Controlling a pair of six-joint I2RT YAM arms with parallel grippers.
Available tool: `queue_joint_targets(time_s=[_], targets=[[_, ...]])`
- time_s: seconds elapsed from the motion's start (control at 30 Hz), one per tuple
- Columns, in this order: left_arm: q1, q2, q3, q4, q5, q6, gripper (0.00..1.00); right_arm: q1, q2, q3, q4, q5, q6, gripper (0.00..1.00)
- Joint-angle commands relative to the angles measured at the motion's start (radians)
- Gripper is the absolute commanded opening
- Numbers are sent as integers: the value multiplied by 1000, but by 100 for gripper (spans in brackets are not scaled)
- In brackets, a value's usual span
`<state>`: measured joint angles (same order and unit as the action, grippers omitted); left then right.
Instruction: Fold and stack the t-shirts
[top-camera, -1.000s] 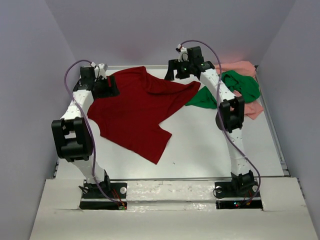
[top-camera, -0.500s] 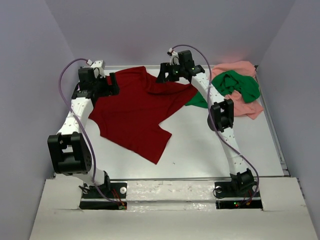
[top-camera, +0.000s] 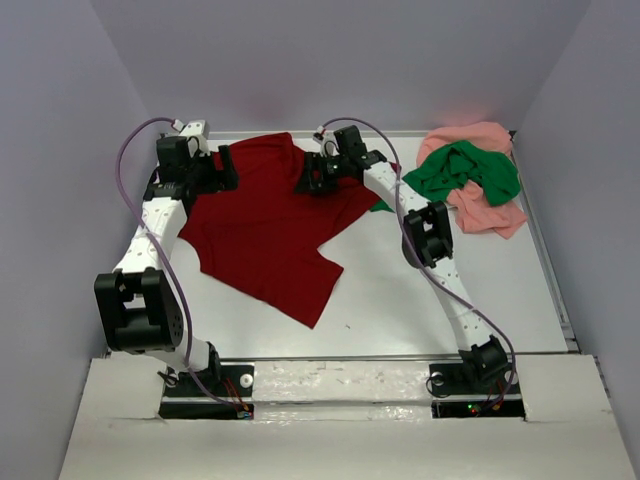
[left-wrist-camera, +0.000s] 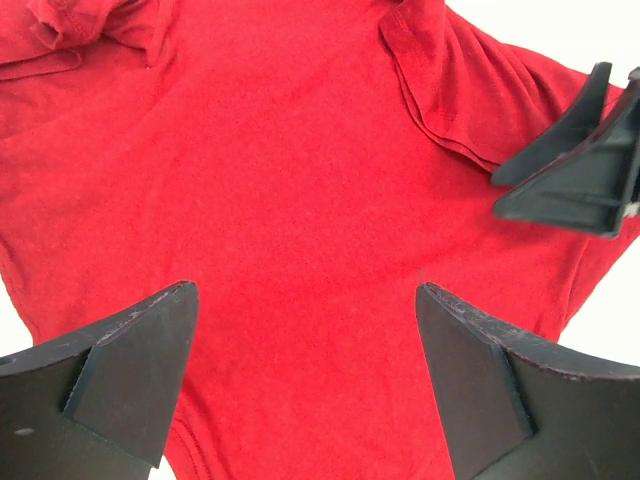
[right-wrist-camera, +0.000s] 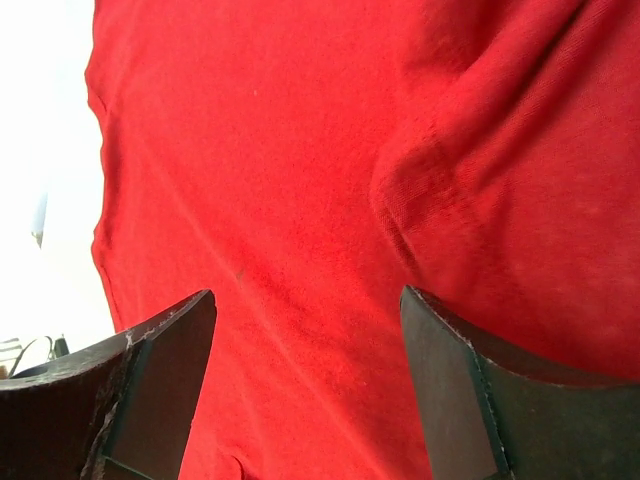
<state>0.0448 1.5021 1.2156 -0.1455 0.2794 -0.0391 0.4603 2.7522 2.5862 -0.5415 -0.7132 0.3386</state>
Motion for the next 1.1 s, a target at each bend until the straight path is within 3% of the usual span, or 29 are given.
queue_joint_targets(time_s=[0.0,0.17,0.43,0.53,0.83,1.07], targets=[[-6,-49,-5,47,1,-7,99,12,-34,-26,49,-28,5,79],[-10,-63,-16,49,3,-7,99,12,-58,-34,2,127,-65,77],[-10,-108,-37,75,4,-12,99,64,-109,-44,-57,564,-243,80],[-10,-111,-41,80,4,-10,99,93,-124,-50,-34,662,-326,80],[-10,-129,-50,87,3,-7,99,143,-131,-54,31,793,-470,79],[-11,-129,-60,96,1,-7,99,185,-235,-227,181,900,-575,77]])
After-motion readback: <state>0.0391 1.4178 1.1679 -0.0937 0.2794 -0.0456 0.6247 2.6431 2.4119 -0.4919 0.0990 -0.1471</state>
